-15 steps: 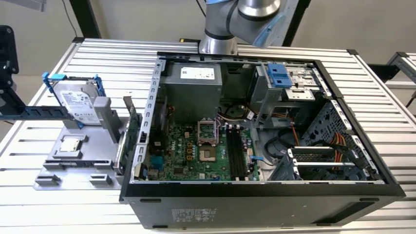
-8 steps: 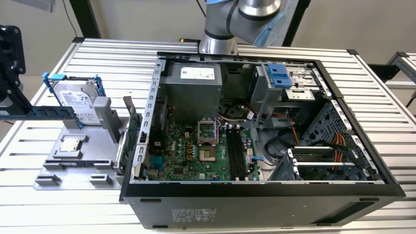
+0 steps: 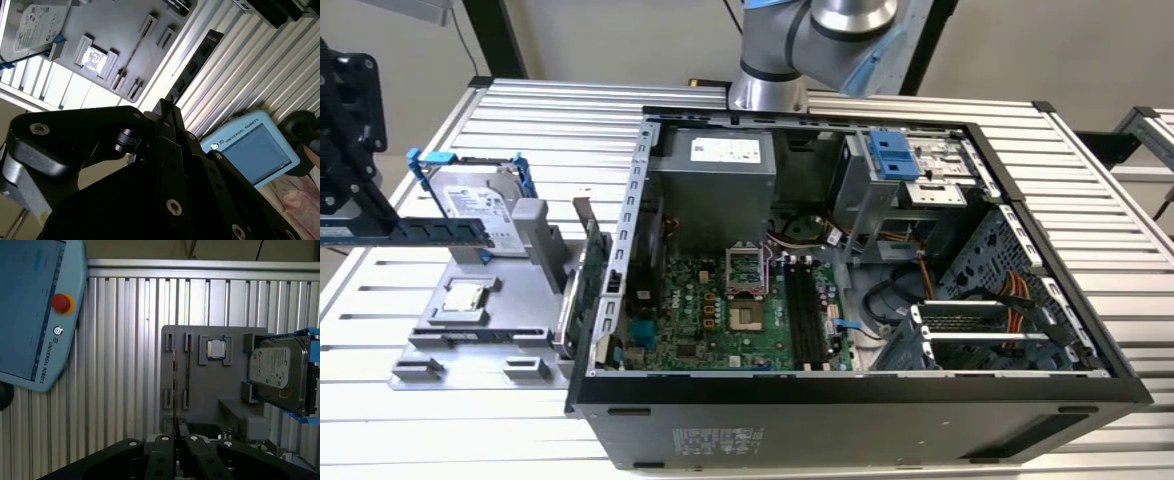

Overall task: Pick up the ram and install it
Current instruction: 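Pick up the ram and move it above insertion slot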

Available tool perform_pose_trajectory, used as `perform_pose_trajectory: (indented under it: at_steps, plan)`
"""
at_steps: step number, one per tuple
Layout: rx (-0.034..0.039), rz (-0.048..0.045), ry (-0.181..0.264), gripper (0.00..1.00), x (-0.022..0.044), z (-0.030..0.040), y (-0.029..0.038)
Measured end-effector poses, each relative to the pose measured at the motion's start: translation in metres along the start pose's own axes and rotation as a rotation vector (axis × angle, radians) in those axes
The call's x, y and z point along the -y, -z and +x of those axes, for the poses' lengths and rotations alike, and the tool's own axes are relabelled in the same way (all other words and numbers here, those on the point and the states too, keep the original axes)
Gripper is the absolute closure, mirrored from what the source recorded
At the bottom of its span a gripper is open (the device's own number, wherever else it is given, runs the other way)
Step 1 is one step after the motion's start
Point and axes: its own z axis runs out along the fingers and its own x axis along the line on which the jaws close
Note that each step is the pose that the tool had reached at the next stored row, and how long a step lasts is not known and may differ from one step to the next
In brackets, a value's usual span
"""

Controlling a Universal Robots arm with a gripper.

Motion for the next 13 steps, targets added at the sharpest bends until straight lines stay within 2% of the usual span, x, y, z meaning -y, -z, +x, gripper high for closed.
perform_pose_trajectory:
  at_steps: [7, 13]
  plan:
    - [0.0, 0.0, 0.0, 1.0, 0.0007, 0.0, 0.0001]
    - [0.0, 0.0, 0.0, 1.0, 0.0006, 0.0001, 0.0048]
